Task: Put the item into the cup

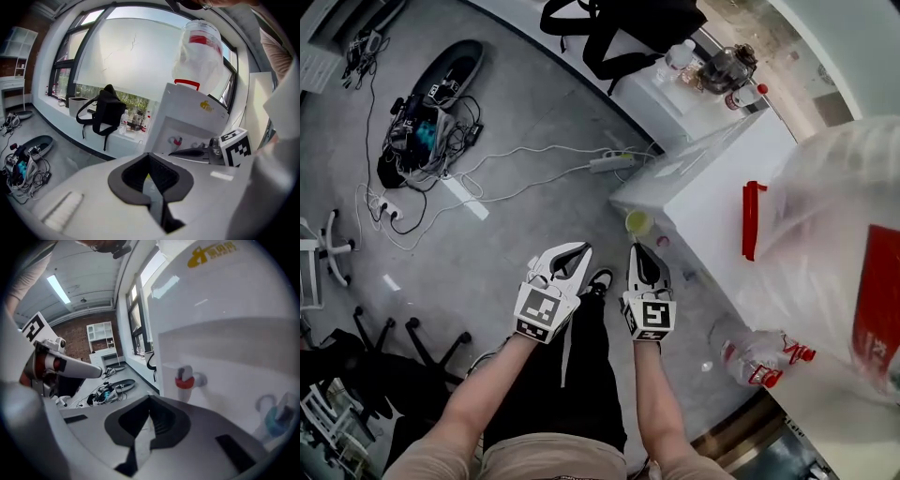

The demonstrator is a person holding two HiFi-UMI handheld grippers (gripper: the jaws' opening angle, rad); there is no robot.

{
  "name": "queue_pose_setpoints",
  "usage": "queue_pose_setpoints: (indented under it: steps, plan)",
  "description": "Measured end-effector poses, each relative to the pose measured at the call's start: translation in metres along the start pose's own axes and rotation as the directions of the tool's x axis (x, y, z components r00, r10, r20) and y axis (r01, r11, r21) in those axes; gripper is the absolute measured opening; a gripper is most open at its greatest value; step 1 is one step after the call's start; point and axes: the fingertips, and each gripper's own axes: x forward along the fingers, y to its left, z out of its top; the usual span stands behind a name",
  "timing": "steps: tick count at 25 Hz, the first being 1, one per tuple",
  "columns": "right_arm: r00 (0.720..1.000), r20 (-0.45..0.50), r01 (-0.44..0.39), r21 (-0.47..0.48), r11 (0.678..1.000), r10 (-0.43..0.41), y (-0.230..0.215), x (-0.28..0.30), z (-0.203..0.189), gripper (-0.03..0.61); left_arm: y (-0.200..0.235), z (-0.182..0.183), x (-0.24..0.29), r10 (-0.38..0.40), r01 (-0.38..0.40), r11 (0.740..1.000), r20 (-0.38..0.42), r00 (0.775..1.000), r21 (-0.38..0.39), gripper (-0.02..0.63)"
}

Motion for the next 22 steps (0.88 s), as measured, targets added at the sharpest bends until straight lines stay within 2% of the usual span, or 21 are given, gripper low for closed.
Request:
queue_pose_setpoints:
  steps: [7, 13, 17, 22]
  plan:
    - [0.996, 0.021, 0.085, 0.054, 0.995, -0.086, -0.024, 0.026, -0.027, 0.012, 0.003, -0.038, 0.011, -0.036, 0.035, 0.999, -0.041, 0.998, -0.015, 0.008]
    - [0.993, 0.038, 0.105, 0.069, 0.992, -0.108, -0.034, 0.034, -0.032, 0.012, -0.007, -0.069, 0.016, -0.088, 0.085, 0.996, -0.095, 0.992, -0.034, 0.008]
    - [0.992, 0.040, 0.116, 0.044, 0.992, -0.118, -0.038, 0.043, -0.034, 0.012, -0.009, -0.074, 0.020, -0.102, 0.099, 0.995, -0.100, 0.990, -0.032, 0.008]
    - [0.990, -0.013, 0.141, 0.044, 0.989, -0.141, -0.044, 0.054, -0.040, 0.012, -0.001, -0.069, 0.024, -0.084, 0.082, 0.996, -0.082, 0.993, -0.027, 0.008]
